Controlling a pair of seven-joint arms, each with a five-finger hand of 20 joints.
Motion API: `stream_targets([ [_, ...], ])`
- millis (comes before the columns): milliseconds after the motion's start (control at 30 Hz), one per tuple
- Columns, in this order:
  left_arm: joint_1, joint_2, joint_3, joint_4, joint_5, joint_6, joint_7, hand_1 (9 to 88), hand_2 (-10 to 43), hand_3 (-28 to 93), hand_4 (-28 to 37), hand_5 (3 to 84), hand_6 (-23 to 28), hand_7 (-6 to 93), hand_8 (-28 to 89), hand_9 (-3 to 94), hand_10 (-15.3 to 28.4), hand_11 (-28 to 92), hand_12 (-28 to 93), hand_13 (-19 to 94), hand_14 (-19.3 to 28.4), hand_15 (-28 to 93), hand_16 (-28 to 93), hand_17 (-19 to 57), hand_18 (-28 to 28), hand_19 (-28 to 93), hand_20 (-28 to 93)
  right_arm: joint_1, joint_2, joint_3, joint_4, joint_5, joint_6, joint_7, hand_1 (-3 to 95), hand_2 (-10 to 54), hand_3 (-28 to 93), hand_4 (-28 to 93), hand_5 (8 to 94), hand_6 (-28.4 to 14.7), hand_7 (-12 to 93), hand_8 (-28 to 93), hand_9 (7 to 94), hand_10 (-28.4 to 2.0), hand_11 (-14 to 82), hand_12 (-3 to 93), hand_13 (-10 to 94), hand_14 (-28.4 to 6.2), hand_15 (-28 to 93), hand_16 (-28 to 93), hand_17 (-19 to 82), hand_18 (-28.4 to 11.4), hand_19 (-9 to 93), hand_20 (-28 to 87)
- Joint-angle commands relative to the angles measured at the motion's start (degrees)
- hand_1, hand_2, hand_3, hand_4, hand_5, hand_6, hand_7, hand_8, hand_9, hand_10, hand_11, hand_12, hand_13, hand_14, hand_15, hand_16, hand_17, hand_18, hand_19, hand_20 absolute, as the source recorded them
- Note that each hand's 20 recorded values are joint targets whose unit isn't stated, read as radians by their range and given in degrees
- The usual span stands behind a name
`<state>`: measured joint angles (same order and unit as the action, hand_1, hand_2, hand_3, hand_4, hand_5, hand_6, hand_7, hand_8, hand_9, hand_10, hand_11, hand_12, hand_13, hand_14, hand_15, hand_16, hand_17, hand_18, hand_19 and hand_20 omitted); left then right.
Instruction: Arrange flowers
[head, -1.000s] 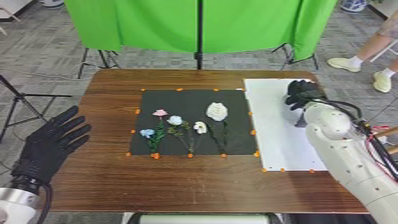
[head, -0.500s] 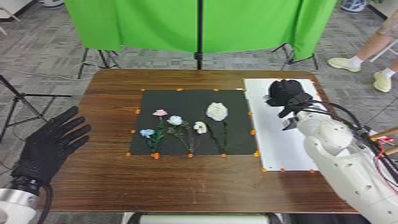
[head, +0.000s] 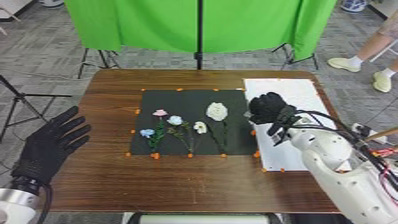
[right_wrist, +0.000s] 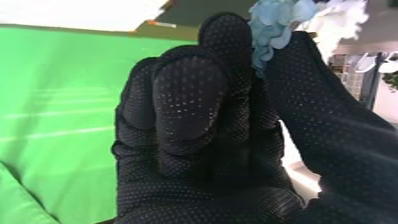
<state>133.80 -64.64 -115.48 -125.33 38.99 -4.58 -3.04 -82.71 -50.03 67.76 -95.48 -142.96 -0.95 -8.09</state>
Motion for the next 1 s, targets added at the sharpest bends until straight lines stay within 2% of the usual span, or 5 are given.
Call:
stream_targets([
  [33,0.5,0.16,0.26,0.43,-0.15,-0.40,-0.27,24.3,-0.7,70,-28.2,26.6,2.0,21.4,-12,22.1,10.4,23,15,17,13.3,35,-2,-11.5,19.0,41,7,-2.1,0.0,-0.1,-1.6,-1.0,0.1,-1.6,48.7,-9.5,80,-28,73.7,3.7,45,-12,89.6,-1.9,18.9,43.7,84,0.1,56,27,32,-14.3,77,36],
  [467,-0.2,0.47,0.48,0.89,-0.14,-0.80,-0.99,24.3,-0.7,70,-28.2,26.6,2.0,21.4,-12,22.1,10.3,23,15,17,13.2,35,-2,-11.5,19.0,41,7,-3.2,-1.1,-1.1,-2.2,-5.2,-0.1,-4.4,48.5,-9.5,80,-28,72.8,3.9,45,-12,88.9,-2.0,18.0,44.0,83,-0.1,56,27,32,-14.3,76,36],
  [767,0.1,0.43,0.37,0.80,-0.17,-0.53,-0.67,24.3,-0.8,70,-28.3,26.6,1.9,21.4,-12,22.1,10.3,23,15,17,13.3,35,-2,-11.5,19.0,41,7,-4.5,-1.7,0.5,-1.9,-4.7,-1.8,-7.9,44.7,-9.1,80,-28,67.5,4.2,48,-13,85.4,-2.3,16.9,43.9,78,-0.3,58,27,29,-14.4,75,37],
  [900,0.0,0.37,0.44,0.83,-0.21,-0.65,-0.78,24.4,-0.8,70,-28.3,26.6,1.9,21.4,-12,22.1,10.3,23,15,17,13.3,35,-2,-11.5,18.9,41,7,-5.5,-2.4,1.8,-2.0,-3.4,-4.1,-10.8,40.1,-9.5,79,-28,62.4,3.5,50,-15,79.4,-3.2,23.3,38.8,75,-0.9,60,26,27,-14.7,73,39],
  [1000,0.2,0.22,0.30,0.73,-0.14,-0.60,-0.66,24.3,-0.8,70,-28.3,26.6,1.9,21.4,-12,22.1,10.3,23,15,17,13.4,34,-2,-11.5,19.0,41,7,-5.8,-2.7,2.4,-2.2,-3.1,-4.8,-12.4,35.8,-9.5,81,-28,61.1,3.6,46,-14,74.9,-4.6,31.1,32.0,72,-1.4,61,25,26,-15.0,73,39],
])
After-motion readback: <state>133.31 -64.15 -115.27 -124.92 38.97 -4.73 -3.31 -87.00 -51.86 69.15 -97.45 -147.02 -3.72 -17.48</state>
